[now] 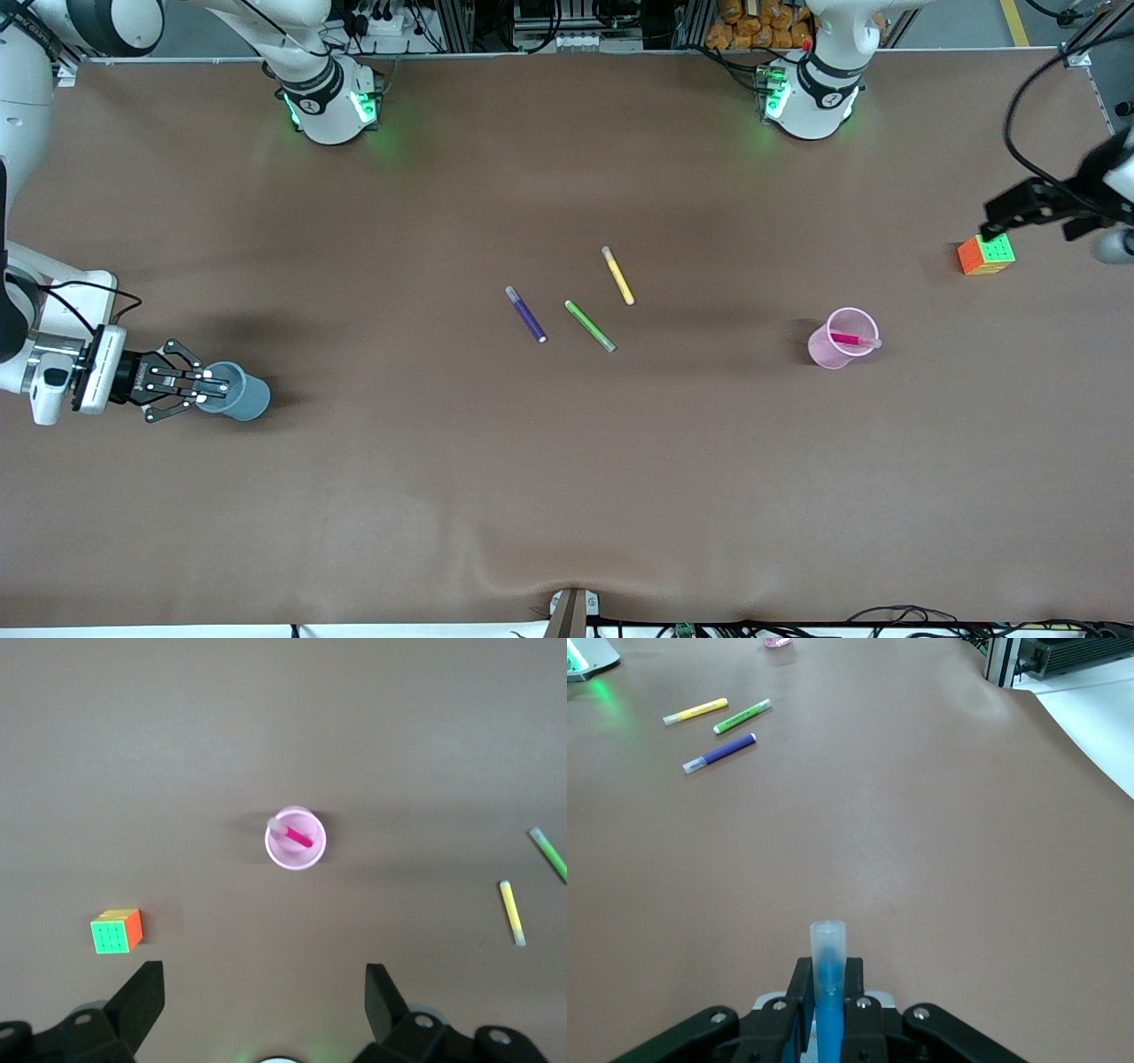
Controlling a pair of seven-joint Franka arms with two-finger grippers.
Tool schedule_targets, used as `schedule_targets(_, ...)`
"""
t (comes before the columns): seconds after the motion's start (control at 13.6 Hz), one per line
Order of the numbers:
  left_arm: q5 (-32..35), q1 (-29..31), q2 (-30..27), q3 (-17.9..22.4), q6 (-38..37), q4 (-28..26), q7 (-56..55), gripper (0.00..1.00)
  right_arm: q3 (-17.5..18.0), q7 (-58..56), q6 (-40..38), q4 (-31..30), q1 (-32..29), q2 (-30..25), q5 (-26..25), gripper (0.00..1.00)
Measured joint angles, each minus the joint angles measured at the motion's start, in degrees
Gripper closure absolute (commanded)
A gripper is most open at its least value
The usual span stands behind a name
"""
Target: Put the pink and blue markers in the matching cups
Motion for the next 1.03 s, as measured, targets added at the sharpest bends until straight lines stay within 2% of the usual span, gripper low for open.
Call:
schedule_targets(0.07,0.0,-2.78,-1.32,2.6,0.0,-1.52,-0.1,0.0,0.0,-0.13,0.01,0.0,0.0,0.1,0.01,0.7)
schedule_targets(0.15,0.0,-4.33,-2.34,4.37,0.0,-2.49,-0.1,0.0,0.0,-0.18,0.03,0.0,-0.01,0.2,0.01,0.25)
schedule_targets(0.22,0.0,-4.78,-3.02,5.22,0.0,-3.01,-0.09,0.0,0.0,-0.17,0.05,0.0,-0.01,0.29,0.02,0.0)
schedule_targets(0.59,0.0,-4.88,-3.39,5.72,0.03,-3.37,-0.06,0.0,-0.02,2.51,0.05,0.6,-0.21,0.39,0.15,0.0)
schedule_targets(1.03,0.02,-4.84,-3.4,6.14,0.25,-3.33,-0.01,0.0,0.57,17.3,-0.15,7.84,0.86,-0.35,-1.37,0.0)
